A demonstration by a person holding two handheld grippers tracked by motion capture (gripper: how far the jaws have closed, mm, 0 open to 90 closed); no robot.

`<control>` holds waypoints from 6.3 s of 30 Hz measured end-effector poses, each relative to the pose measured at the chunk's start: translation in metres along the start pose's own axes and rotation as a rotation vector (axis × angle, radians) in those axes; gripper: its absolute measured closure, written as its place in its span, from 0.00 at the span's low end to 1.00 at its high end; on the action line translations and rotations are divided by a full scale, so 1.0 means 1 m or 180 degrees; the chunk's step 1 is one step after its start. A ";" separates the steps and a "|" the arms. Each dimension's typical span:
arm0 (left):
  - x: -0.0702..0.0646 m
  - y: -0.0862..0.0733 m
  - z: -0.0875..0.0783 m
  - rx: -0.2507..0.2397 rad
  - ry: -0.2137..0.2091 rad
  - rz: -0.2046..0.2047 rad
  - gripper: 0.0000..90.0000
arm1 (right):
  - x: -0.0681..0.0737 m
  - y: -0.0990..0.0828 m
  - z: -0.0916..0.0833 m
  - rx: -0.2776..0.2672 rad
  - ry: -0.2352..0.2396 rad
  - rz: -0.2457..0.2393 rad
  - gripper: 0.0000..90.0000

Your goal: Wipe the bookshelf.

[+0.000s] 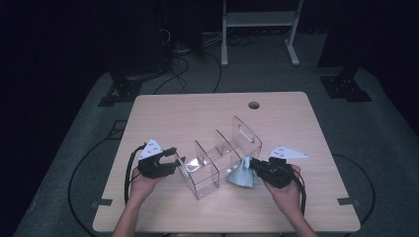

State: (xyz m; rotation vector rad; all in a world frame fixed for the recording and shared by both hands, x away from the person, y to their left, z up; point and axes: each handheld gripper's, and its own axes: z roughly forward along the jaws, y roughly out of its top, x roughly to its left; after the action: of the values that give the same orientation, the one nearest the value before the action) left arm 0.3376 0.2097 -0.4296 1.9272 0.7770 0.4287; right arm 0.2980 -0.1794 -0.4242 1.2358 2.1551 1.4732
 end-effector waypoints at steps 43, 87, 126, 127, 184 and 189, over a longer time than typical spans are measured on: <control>-0.005 0.002 0.003 -0.0008 -0.0020 0.0010 0.51 | -0.048 0.000 -0.001 -0.0075 -0.0151 0.0329 0.93; -0.008 0.001 0.005 -0.0052 -0.0054 -0.0051 0.51 | -0.005 0.000 0.005 -0.0048 0.0212 -0.0013 0.93; -0.013 0.002 0.007 -0.0074 -0.0057 -0.0083 0.51 | 0.032 -0.007 0.017 0.0108 0.0498 -0.0294 0.93; -0.014 0.002 0.007 -0.0072 -0.0071 -0.0086 0.51 | 0.026 -0.005 0.015 0.0079 0.0468 -0.0254 0.93; -0.021 0.005 0.011 -0.0046 -0.0052 -0.0041 0.51 | 0.073 -0.009 0.016 0.0153 0.0666 -0.0553 0.93; -0.020 0.005 0.010 -0.0031 -0.0065 -0.0004 0.51 | 0.097 -0.013 0.024 0.0219 0.0909 -0.0715 0.93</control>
State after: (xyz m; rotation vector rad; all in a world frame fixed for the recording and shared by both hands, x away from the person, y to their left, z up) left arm 0.3301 0.1882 -0.4294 1.9190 0.7615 0.4108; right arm 0.2474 -0.0924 -0.4225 0.8077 2.4510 1.5674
